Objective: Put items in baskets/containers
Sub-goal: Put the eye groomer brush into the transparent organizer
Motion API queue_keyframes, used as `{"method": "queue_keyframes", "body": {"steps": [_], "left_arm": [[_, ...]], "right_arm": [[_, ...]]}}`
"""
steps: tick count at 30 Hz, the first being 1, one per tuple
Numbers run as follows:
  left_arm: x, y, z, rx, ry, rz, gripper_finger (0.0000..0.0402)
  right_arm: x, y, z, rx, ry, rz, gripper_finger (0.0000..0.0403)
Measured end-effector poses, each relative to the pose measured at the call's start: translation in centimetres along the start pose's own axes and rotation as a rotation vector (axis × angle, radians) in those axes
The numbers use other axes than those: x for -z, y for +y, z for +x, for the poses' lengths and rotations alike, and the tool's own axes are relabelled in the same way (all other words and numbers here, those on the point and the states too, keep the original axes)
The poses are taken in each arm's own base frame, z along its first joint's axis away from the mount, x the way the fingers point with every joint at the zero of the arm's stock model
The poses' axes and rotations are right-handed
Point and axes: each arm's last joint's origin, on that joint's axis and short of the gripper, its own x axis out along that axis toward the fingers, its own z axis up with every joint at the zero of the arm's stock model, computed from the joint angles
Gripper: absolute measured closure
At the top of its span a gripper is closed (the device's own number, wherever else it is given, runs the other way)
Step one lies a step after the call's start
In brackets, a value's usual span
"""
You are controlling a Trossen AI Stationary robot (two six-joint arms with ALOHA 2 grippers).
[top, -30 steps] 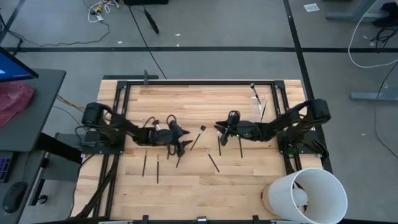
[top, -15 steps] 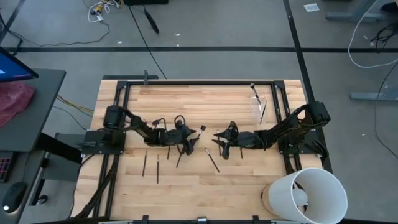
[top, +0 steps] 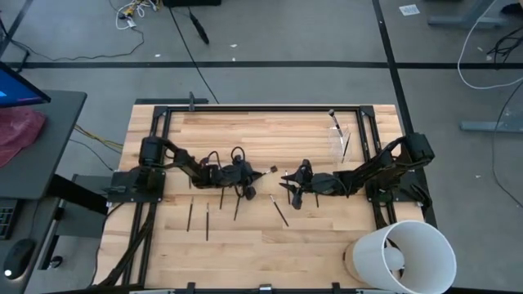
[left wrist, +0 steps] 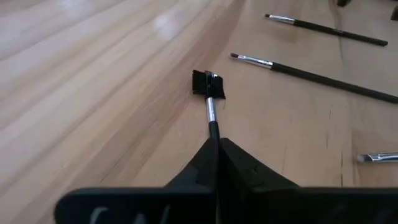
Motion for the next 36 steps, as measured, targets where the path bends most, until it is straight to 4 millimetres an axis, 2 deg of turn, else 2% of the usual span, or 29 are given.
{"method": "queue_keyframes", "body": {"steps": [6, 12, 23, 27, 33, 36], "left_arm": [[-0.7, 1.0, 0.1, 0.036, 0.001, -0.043, 0.0398], [-1.4, 1.7, -0.8, 0.06, -0.018, -0.058, 0.04], [-1.7, 1.6, -0.8, 0.063, -0.054, -0.034, 0.0386], [-1.9, 1.6, -0.8, 0.053, -0.072, -0.009, 0.0353], [-1.4, 1.7, -0.6, 0.046, -0.042, 0.002, 0.0269], [-0.9, 1.7, -0.3, 0.04, -0.023, 0.032, 0.0249]], "right_arm": [[0.1, 0.0, 0.0, 0.003, 0.014, 0.002, 0.0291], [0.2, -0.1, -0.1, 0.003, 0.028, -0.003, 0.0289], [0.3, -0.1, -0.1, 0.006, 0.04, 0.017, 0.0289], [0.3, -0.1, -0.1, 0.006, 0.039, 0.018, 0.0289], [0.3, -0.1, -0.1, 0.006, 0.039, 0.017, 0.0289], [0.3, -0.1, -0.1, 0.005, 0.035, 0.019, 0.0289]]}}
